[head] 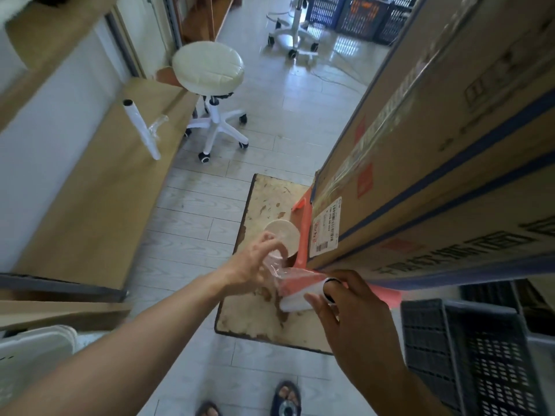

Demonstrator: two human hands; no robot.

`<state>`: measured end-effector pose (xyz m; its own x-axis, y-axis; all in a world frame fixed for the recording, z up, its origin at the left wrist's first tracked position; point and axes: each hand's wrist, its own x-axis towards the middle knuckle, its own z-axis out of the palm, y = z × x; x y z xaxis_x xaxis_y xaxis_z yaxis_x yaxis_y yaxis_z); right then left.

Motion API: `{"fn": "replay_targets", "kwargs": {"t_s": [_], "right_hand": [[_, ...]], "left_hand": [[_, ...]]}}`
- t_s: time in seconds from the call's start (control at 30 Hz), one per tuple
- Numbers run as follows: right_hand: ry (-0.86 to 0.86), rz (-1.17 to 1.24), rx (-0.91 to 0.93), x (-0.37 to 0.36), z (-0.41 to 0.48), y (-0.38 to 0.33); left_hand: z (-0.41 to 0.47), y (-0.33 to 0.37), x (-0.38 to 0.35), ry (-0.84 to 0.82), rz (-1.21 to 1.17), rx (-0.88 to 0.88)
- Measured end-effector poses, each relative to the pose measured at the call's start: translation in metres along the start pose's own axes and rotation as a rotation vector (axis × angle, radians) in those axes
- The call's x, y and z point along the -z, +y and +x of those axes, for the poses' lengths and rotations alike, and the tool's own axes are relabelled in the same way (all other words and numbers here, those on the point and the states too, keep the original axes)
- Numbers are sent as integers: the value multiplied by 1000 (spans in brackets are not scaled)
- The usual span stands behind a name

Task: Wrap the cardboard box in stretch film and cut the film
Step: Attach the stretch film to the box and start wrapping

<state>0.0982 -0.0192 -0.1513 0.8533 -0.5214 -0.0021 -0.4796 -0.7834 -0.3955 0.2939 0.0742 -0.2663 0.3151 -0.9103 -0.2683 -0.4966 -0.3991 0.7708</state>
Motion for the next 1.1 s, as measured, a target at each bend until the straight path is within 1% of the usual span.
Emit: {"fn": "replay_targets", "kwargs": {"t_s": [0.07, 0.17, 0.27, 0.33, 0.4, 0.57, 0.63, 0.7, 0.77, 0.83, 0.9, 1.0, 1.1], "right_hand": [[2, -14, -7, 13, -6, -3], [23, -33, -30, 42, -16, -5], [121, -53, -22, 83, -28, -7], [179, -45, -10, 112, -35, -9], [214, -41, 31, 142, -42, -11], [225, -55, 173, 215, -66, -5], [245, -45, 237, 243, -73, 2], [258, -77, 286, 267, -77, 9], [273, -88, 314, 288, -76, 14], [291, -71, 342, 306, -74, 16], [305, -69, 374, 321, -72, 14], [319, -58, 409, 338, -70, 12], [281, -51, 419, 346, -67, 12]], "left_hand": [[-17, 9, 14, 8, 62, -7], [-40, 33, 39, 64, 64, -37], [-57, 70, 63, 119, 60, -98], [-68, 98, 75, 185, 86, -157], [-78, 125, 84, 284, 126, -210], [-95, 181, 98, 437, 203, -306], [-100, 202, 103, 413, 188, -347], [-102, 222, 109, 360, 256, -367], [-102, 242, 116, 369, 277, -374], [-105, 265, 123, 378, 96, -305], [-108, 284, 128, 394, -86, -198], [-114, 307, 126, 402, -187, -73], [-119, 328, 116, 396, -486, 79]]}}
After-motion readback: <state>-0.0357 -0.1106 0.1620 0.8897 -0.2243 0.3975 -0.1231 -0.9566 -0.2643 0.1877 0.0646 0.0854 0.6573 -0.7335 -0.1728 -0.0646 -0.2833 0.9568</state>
